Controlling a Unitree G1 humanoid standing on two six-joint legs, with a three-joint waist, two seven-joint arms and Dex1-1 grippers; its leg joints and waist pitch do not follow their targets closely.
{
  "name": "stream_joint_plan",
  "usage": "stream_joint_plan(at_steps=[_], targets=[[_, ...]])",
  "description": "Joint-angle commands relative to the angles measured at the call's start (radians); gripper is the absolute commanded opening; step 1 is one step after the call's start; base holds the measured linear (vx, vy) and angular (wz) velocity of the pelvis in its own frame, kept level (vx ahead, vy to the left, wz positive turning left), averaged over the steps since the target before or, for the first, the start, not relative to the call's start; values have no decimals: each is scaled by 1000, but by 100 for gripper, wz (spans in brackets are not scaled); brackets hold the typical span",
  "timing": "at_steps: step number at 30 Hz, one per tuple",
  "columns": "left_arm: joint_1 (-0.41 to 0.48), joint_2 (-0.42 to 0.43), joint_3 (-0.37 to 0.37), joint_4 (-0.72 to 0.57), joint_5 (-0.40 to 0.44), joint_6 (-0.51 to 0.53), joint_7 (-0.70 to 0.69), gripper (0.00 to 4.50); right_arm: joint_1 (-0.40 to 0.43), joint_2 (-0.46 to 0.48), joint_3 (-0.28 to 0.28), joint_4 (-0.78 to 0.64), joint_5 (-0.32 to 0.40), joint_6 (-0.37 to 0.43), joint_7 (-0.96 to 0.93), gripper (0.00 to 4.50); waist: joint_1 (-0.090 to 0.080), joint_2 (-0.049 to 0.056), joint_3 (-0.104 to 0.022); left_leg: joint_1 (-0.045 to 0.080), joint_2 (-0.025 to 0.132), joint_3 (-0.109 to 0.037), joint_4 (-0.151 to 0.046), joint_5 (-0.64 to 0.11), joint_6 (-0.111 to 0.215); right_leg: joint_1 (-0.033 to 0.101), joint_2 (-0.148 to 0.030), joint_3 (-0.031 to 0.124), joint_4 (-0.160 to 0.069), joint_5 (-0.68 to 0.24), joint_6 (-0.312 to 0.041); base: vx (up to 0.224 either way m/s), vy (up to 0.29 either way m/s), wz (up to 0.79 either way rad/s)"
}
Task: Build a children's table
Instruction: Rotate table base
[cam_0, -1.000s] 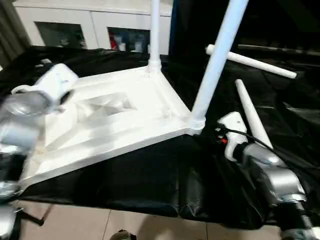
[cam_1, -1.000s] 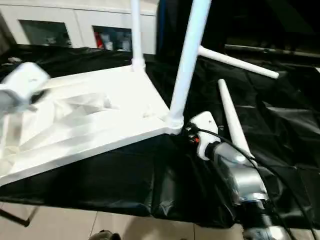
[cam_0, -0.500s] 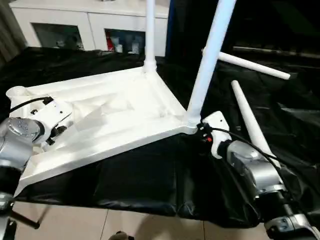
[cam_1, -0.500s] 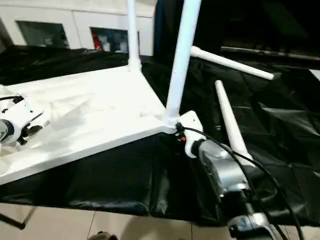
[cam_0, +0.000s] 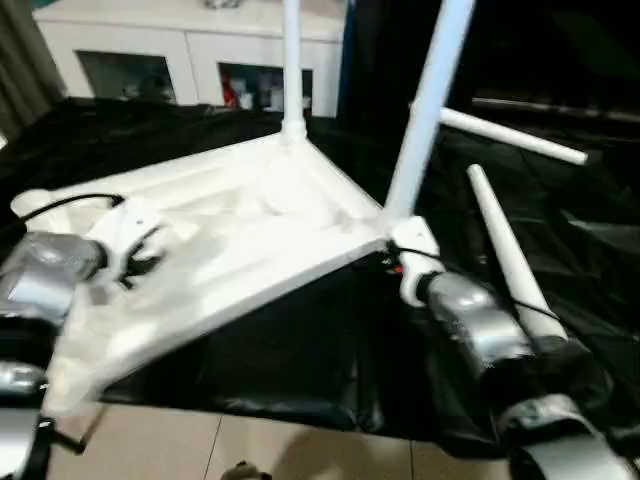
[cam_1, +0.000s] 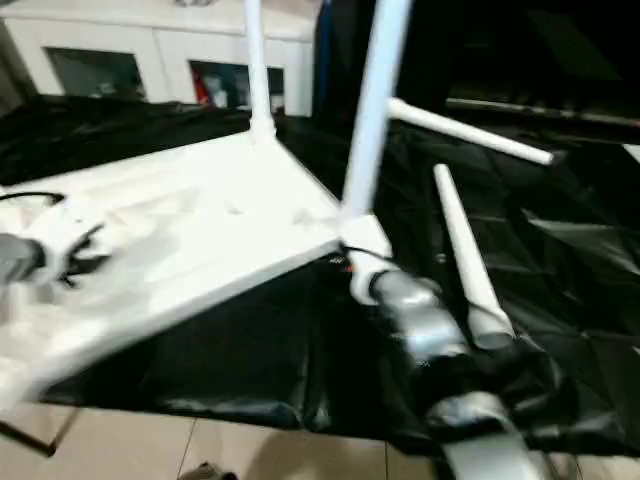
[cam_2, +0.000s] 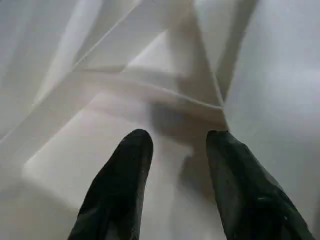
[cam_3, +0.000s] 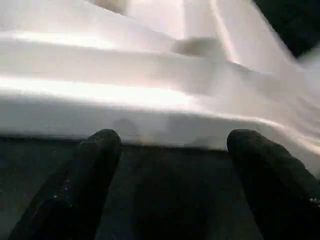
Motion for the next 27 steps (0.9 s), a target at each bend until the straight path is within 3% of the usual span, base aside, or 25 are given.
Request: stream_joint_plan(at_steps=[1, 5, 10, 17, 22, 27], targets=[[6, -24, -42, 14, -5, 0, -26, 207, -44, -4, -64, -1, 41, -34, -24, 380, -9, 15, -65, 37, 47, -32, -92, -414, -83, 16, -54, 54, -73, -254, -187, 0, 0, 0], [1, -20, -46, 25, 8, -12, -23, 207, -65, -26, -99, -4, 70, -39, 7, 380, -9, 12, -70, 31, 43, -27, -88, -338, -65, 26, -52, 53, -64, -169, -187, 0, 0, 0], [14, -10, -54, -1, 2, -2, -53, 207, -69, -62, -48, 63, -3, -40, 2, 380, -10, 10, -71, 26, 40, -22, -81, -275, -44, 31, -51, 51, -62, -130, -212, 0, 0, 0], [27, 0, -78, -16, -10, -30, -96, 207, -77, -52, -18, 127, -41, -37, -1, 380, -15, 13, -69, 28, 43, -23, -83, -297, -47, 29, -50, 51, -63, -148, -219, 0, 0, 0], [51, -16, -76, -99, -66, -33, -188, 207, -96, -6, -18, 161, -22, -61, 27, 380, -17, 18, -69, 29, 46, -23, -85, -318, -52, 28, -51, 52, -62, -144, -232, 0, 0, 0], [58, -61, -89, -173, -124, -29, -247, 207, -112, 29, 0, 182, -23, -79, 58, 380, -21, 16, -68, 29, 45, -22, -86, -324, -55, 29, -50, 53, -62, -144, -235, 0, 0, 0]])
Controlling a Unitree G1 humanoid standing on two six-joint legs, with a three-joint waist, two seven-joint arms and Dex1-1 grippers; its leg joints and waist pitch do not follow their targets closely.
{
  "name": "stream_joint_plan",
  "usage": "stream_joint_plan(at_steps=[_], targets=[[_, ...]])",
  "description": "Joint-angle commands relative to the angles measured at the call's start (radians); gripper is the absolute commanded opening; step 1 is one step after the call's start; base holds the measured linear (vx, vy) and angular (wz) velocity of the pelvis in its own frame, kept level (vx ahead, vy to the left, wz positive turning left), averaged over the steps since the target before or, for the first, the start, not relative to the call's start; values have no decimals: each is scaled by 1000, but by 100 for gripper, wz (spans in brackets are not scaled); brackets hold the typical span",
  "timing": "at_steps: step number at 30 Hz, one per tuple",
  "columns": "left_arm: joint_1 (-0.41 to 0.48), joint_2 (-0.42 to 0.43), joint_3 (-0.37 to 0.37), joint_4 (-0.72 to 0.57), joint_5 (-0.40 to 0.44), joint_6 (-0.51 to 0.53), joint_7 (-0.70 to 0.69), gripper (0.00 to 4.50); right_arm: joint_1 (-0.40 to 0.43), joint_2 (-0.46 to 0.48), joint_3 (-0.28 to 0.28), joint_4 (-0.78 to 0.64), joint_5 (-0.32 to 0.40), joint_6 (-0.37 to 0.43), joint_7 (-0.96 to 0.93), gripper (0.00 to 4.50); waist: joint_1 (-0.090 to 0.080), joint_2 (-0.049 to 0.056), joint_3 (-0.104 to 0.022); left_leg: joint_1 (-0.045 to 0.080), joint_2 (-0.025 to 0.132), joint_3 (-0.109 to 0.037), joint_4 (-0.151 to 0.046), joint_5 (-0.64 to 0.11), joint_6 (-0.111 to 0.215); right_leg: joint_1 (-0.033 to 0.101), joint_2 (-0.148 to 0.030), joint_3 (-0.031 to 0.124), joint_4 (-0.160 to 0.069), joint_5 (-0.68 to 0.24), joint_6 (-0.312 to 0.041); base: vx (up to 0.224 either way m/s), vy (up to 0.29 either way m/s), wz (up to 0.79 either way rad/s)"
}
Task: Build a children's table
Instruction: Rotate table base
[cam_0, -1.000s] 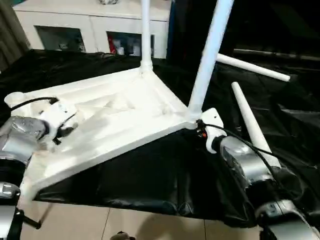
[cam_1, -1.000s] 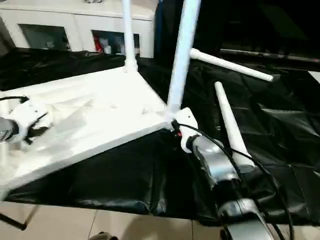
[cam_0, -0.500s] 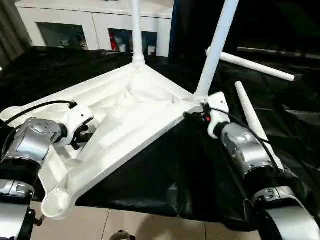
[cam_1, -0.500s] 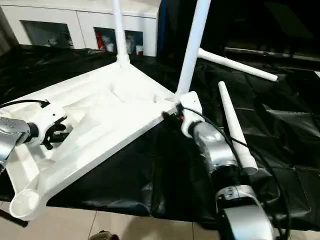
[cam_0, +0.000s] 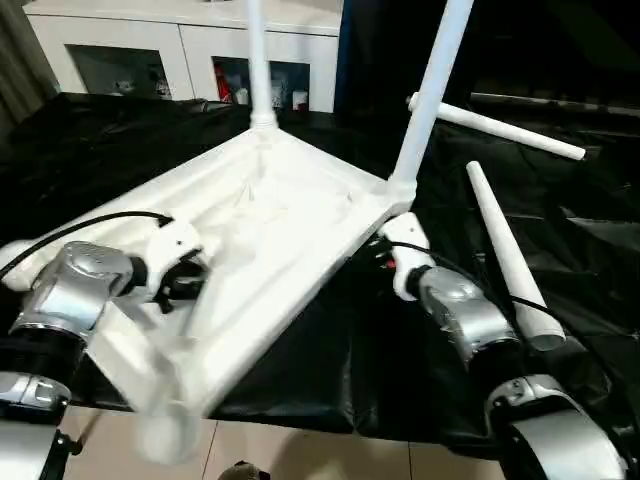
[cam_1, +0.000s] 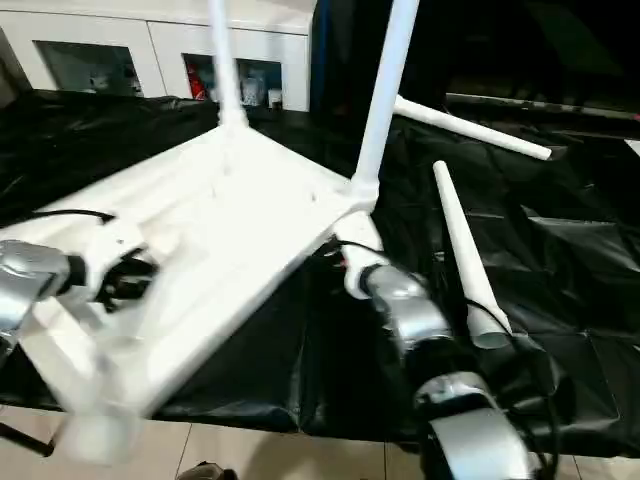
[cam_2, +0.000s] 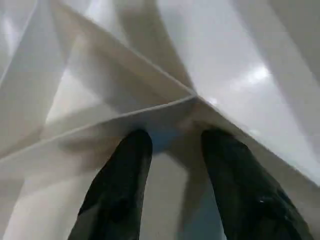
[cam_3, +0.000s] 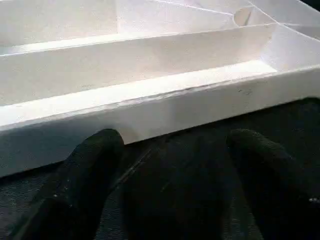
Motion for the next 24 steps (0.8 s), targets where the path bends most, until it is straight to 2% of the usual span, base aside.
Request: stream_joint_plan(at_steps=[1, 7, 11, 13, 16, 18, 21, 24], targets=[[-14, -43, -20, -64, -48, 0, -37, 207, -17, 19, 14, -5, 3, -15, 25, 380, -3, 18, -68, 35, 44, -23, -81, -323, -55, 35, -51, 53, -61, -144, -237, 0, 0, 0], [-9, -97, -44, -129, -83, 33, -75, 207, -17, 23, 19, -13, 6, -30, 72, 380, -5, 15, -70, 32, 44, -23, -79, -301, -46, 40, -51, 52, -60, -128, -237, 0, 0, 0], [-14, -181, -95, -140, -70, 30, -55, 207, -23, 12, 28, -14, -1, -58, 105, 380, -7, 15, -69, 31, 44, -22, -78, -293, -39, 41, -50, 52, -60, -122, -240, 0, 0, 0], [-37, -244, -103, -103, -56, 5, -12, 207, -40, -1, 18, 1, -12, -74, 72, 380, -5, 12, -69, 34, 43, -20, -75, -299, -38, 41, -51, 53, -66, -141, -238, 0, 0, 0], [-86, -304, -92, -25, -31, -35, 84, 207, -62, -22, 4, 17, -27, -84, 27, 380, -8, 12, -70, 31, 40, -21, -74, -296, -35, 42, -48, 52, -67, -149, -231, 0, 0, 0], [-125, -334, -80, 39, -8, -65, 167, 207, -71, -35, -11, 18, -24, -85, 20, 380, -10, 8, -69, 26, 38, -22, -73, -298, -28, 46, -49, 51, -70, -166, -224, 0, 0, 0], [-164, -334, -83, 107, 31, -104, 239, 207, -72, -56, -16, 3, -26, -85, 25, 380, -8, 9, -74, 24, 38, -23, -69, -274, -9, 48, -50, 50, -70, -147, -212, 0, 0, 0], [-190, -321, -81, 158, 64, -129, 286, 207, -73, -75, -26, -10, -25, -88, 28, 380, -10, 10, -80, 23, 40, -23, -63, -220, 12, 51, -47, 49, -58, -51, -234, 0, 0, 0]])
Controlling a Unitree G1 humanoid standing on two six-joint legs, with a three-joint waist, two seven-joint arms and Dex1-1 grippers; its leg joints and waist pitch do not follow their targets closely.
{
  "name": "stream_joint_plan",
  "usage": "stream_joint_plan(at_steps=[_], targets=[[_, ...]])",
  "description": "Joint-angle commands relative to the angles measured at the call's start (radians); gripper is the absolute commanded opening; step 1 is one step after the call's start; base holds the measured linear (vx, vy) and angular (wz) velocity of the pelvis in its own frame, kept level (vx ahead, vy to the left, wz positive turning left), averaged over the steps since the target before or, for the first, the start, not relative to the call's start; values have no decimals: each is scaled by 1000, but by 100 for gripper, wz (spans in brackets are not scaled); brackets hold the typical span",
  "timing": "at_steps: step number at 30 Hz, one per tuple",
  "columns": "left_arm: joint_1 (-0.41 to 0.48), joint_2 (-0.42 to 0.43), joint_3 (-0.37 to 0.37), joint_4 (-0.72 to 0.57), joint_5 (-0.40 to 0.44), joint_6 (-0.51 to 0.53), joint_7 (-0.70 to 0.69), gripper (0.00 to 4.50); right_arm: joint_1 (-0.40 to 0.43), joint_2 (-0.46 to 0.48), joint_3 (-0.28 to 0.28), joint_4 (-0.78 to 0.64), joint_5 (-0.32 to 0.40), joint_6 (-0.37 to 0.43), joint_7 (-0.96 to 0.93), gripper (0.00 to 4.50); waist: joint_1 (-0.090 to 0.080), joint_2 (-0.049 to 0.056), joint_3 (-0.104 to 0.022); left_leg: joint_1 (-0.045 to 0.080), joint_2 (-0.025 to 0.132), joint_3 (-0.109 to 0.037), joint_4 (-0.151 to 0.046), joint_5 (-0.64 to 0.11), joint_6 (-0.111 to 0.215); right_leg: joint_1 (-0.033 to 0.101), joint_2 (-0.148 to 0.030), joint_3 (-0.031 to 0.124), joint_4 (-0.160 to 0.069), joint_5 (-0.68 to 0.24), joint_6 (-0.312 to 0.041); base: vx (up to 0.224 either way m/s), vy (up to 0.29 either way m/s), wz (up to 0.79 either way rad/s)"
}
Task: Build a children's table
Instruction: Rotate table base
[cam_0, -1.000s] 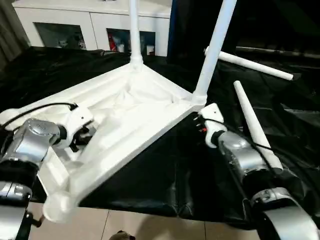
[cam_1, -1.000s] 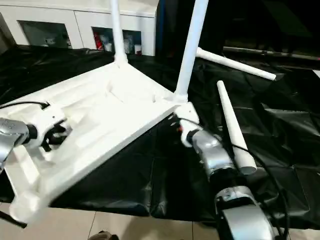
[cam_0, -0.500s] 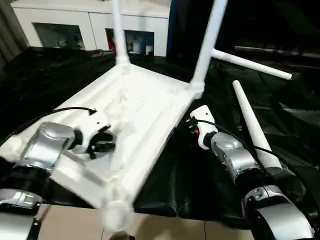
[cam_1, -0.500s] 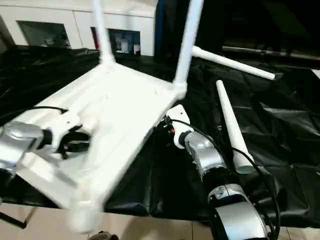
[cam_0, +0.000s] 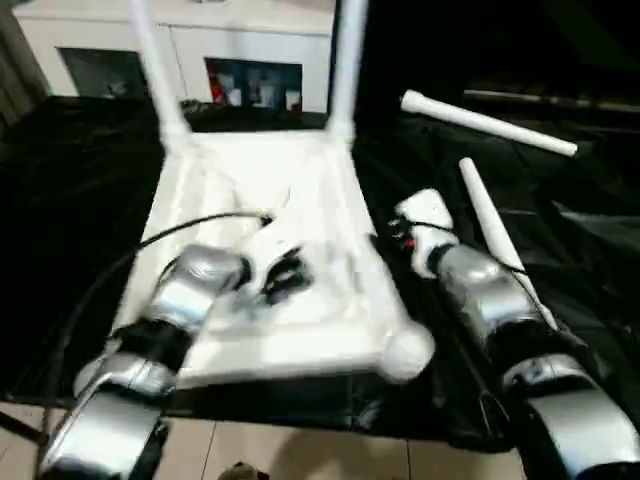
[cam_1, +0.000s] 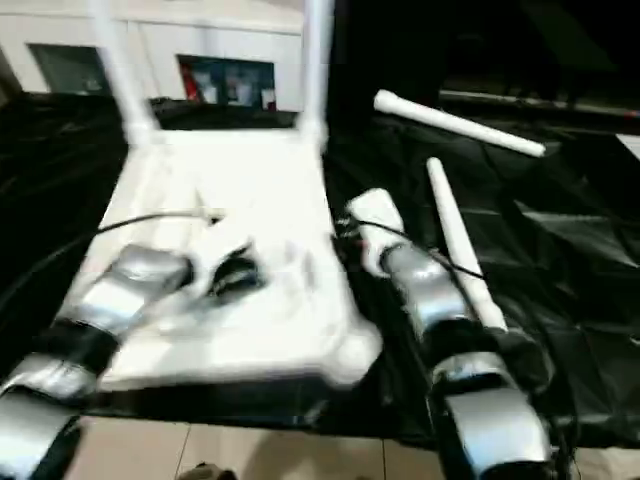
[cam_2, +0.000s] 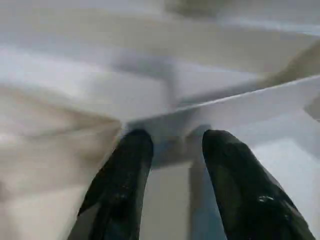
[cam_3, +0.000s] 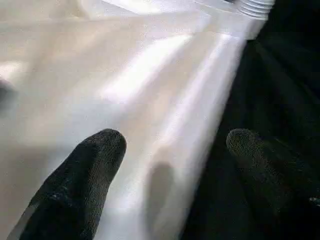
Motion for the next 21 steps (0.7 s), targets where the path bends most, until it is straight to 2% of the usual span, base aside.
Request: stream_joint_plan(at_steps=[1, 4, 6, 7, 9, 10, 13, 15, 16, 21], targets=[[-25, 32, 15, 41, 33, -19, 53, 207, -15, -34, -14, -29, 10, -7, 9, 380, 0, 7, -81, 24, 36, -21, -62, -200, 23, 53, -47, 48, -56, -20, -245, 0, 0, 0], [-45, 48, 21, 86, 44, -31, 85, 207, -14, -51, -21, -45, 12, -10, 9, 380, 0, 8, -80, 26, 34, -20, -61, -198, 30, 54, -46, 46, -56, -22, -251, 0, 0, 0], [-63, 61, 30, 122, 45, -50, 114, 207, -13, -65, -40, -67, 25, -5, 11, 380, 1, 6, -78, 29, 34, -20, -63, -232, 23, 53, -47, 47, -63, -83, -240, 0, 0, 0], [-79, 71, 43, 150, 42, -69, 140, 207, -12, -79, -73, -101, 49, 9, 8, 380, 1, 4, -77, 28, 35, -20, -63, -237, 21, 53, -47, 47, -63, -92, -237, 0, 0, 0], [-84, 73, 44, 161, 41, -77, 148, 207, -12, -82, -81, -111, 57, 13, 8, 380, 4, 5, -77, 29, 36, -21, -64, -236, 19, 52, -47, 47, -63, -94, -236, 0, 0, 0], [-90, 84, 41, 176, 48, -85, 158, 207, -11, -89, -111, -147, 81, 52, -7, 380, 4, 4, -77, 30, 37, -22, -65, -235, 19, 51, -47, 47, -64, -96, -236, 0, 0, 0], [-91, 109, 28, 197, 72, -106, 179, 207, -11, -101, -154, -201, 98, 124, -63, 380, 6, 2, -77, 30, 37, -22, -65, -219, 18, 51, -47, 47, -60, -87, -234, 0, 0, 0], [-93, 124, 23, 217, 84, -120, 194, 207, -10, -115, -166, -229, 103, 174, -81, 380, 5, 2, -76, 30, 35, -21, -65, -225, 14, 49, -47, 47, -63, -101, -229, 0, 0, 0], [-95, 134, 32, 242, 80, -132, 205, 207, -4, -134, -172, -259, 110, 224, -74, 380, 5, 1, -76, 30, 35, -21, -65, -229, 9, 50, -47, 47, -64, -111, -225, 0, 0, 0], [-100, 156, 29, 285, 98, -168, 245, 207, 10, -165, -190, -301, 99, 301, -98, 380, 0, 0, -76, 27, 32, -22, -64, -230, 0, 52, -46, 47, -66, -126, -207, 0, 0, 0]])
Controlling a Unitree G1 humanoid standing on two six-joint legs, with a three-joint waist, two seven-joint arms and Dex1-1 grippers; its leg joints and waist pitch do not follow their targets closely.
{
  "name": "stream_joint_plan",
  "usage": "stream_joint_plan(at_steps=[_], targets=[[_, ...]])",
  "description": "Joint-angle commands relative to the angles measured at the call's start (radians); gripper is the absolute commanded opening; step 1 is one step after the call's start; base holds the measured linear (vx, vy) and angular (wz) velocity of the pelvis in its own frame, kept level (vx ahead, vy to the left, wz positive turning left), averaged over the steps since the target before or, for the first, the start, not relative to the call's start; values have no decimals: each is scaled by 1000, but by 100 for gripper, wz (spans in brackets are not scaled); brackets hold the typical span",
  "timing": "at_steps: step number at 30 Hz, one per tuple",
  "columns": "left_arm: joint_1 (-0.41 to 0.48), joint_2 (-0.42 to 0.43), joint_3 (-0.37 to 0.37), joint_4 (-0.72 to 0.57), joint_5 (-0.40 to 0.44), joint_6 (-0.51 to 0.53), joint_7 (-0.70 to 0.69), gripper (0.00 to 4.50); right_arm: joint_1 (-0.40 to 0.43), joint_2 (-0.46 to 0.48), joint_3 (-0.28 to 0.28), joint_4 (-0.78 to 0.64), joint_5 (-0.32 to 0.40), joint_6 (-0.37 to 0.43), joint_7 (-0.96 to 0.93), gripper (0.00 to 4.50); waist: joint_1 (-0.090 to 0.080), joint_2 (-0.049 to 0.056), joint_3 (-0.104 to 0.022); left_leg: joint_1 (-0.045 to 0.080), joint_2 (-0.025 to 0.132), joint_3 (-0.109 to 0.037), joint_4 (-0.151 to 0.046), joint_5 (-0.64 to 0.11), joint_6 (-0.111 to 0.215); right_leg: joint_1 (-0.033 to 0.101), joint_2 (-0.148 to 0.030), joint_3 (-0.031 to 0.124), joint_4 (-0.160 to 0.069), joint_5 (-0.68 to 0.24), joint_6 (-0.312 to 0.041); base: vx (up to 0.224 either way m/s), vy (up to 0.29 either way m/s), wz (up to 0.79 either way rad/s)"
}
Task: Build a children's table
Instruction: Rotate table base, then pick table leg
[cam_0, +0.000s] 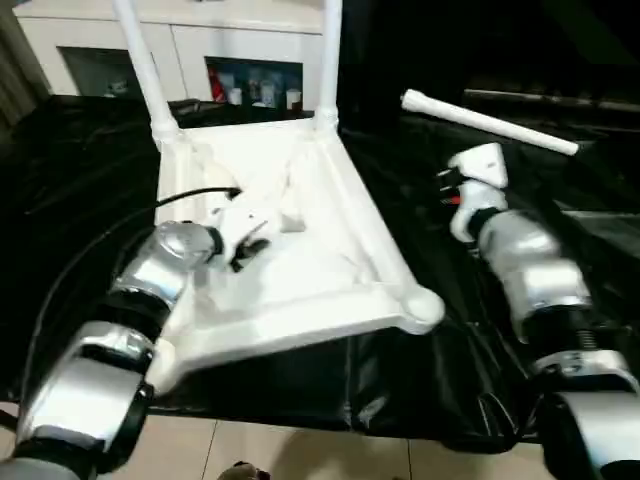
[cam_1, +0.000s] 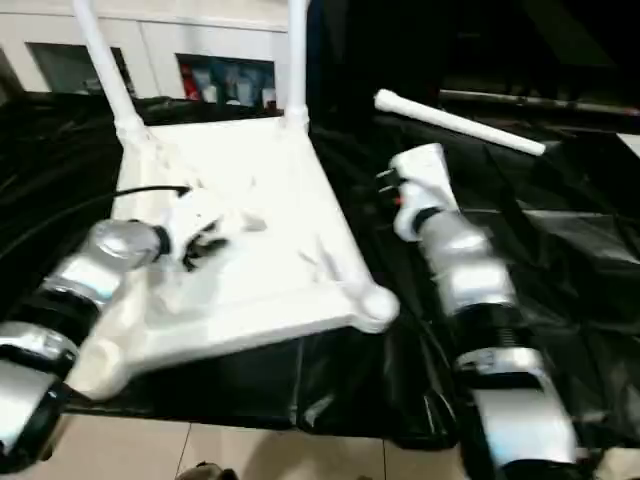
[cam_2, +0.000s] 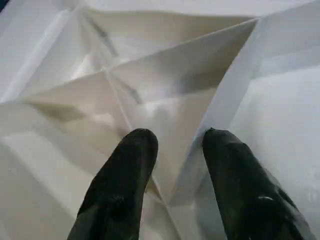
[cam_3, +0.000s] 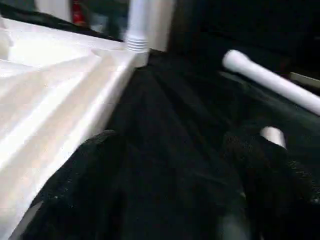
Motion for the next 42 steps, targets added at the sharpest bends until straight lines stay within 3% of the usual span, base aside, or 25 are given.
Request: stream_joint_plan(at_steps=[1, 4, 5, 7, 9, 10, 13, 14, 16, 20, 23, 26, 28, 29, 31, 35, 42], targets=[[-20, 16, 16, 24, 16, -16, 47, 207, 12, -15, -17, -33, -4, 59, -23, 380, 3, 0, -77, 28, 32, -20, -65, -222, 0, 49, -48, 47, -66, -119, -211, 0, 0, 0], [-21, 5, 60, -42, -39, -22, 26, 207, 20, -57, -13, -67, -33, 181, -58, 380, 7, 4, -80, 30, 32, -20, -63, -203, -3, 49, -46, 46, -62, -86, -223, 0, 0, 0], [-20, 4, 62, -47, -42, -22, 22, 212, 20, -59, -13, -68, -33, 186, -58, 398, 9, 6, -80, 30, 33, -20, -64, -203, -7, 50, -47, 46, -62, -80, -233, 0, 0, 0], [16, -17, 92, -205, -137, -10, -101, 213, 6, -90, -36, -73, -19, 293, -76, 415, 12, 9, -78, 33, 35, -19, -64, -215, -14, 50, -49, 46, -62, -84, -245, 0, 0, 0], [31, -21, 95, -267, -171, 5, -141, 213, -1, -103, -42, -71, -22, 318, -84, 421, 16, 9, -76, 31, 35, -17, -64, -232, -23, 47, -48, 47, -62, -95, -249, 0, 0, 0], [54, -26, 97, -354, -218, 35, -188, 213, -11, -121, -48, -69, -25, 353, -91, 443, 17, 7, -77, 29, 36, -19, -65, -228, -26, 52, -51, 46, -60, -91, -250, 0, 0, 0], [108, -21, 85, -565, -326, 106, -295, 213, -50, -169, -46, -38, -37, 469, -85, 443, 19, 6, -75, 28, 36, -15, -63, -207, -24, 51, -46, 46, -58, -72, -257, 0, 0, 0], [111, -20, 84, -581, -335, 116, -303, 213, -54, -172, -46, -33, -37, 478, -84, 443, 18, 6, -78, 27, 36, -16, -61, -200, -25, 55, -47, 46, -53, -74, -262, 0, 0, 0], [137, -17, 79, -697, -401, 212, -355, 213, -87, -194, -50, 17, -24, 551, -66, 443, 17, 7, -71, 26, 33, -12, -61, -218, -27, 52, -46, 46, -59, -127, -254, 0, 0, 0], [171, -15, 51, -793, -427, 303, -393, 213, -107, -220, -39, 105, -16, 595, -20, 443, 7, 1, -68, 26, 33, -13, -60, -243, -35, 49, -45, 48, -70, -215, -225, 0, 0, 0], [185, -12, 38, -818, -423, 328, -399, 213, -108, -220, -49, 131, 1, 608, -2, 443, 7, 0, -69, 24, 33, -13, -59, -230, -34, 49, -43, 48, -69, -214, -219, 0, 0, 0], [224, 2, 10, -895, -425, 387, -404, 213, -101, -218, -19, 183, 18, 693, 59, 443, 7, -2, -70, 24, 35, -13, -59, -208, -28, 49, -38, 49, -66, -186, -217, 0, 0, 0], [230, 4, 5, -919, -432, 409, -402, 213, -99, -218, -4, 208, 2, 699, 58, 443, 8, -2, -69, 25, 34, -10, -57, -206, -31, 47, -37, 50, -67, -187, -225, 0, 0, 0], [232, 4, 4, -928, -435, 418, -398, 213, -96, -218, -5, 219, -4, 695, 49, 443, 8, -8, -69, 25, 33, -9, -57, -208, -33, 47, -38, 50, -69, -199, -224, 0, 0, 0], [240, 7, 3, -961, -440, 451, -392, 213, -101, -213, -16, 256, -4, 692, 44, 443, 10, -6, -69, 27, 34, -10, -57, -207, -37, 46, -39, 51, -68, -213, -220, 0, 0, 0], [252, 10, -2, -987, -440, 475, -387, 213, -102, -206, -14, 284, 4, 701, 53, 443, 8, -13, -68, 25, 32, -9, -57, -206, -36, 46, -38, 50, -70, -234, -204, 0, 0, 0], [273, 32, -10, -1026, -437, 520, -380, 213, -108, -195, -18, 330, 24, 721, 80, 429, 9, -15, -67, 25, 32, -9, -56, -204, -33, 43, -36, 51, -71, -259, -190, 0, 0, 0]])
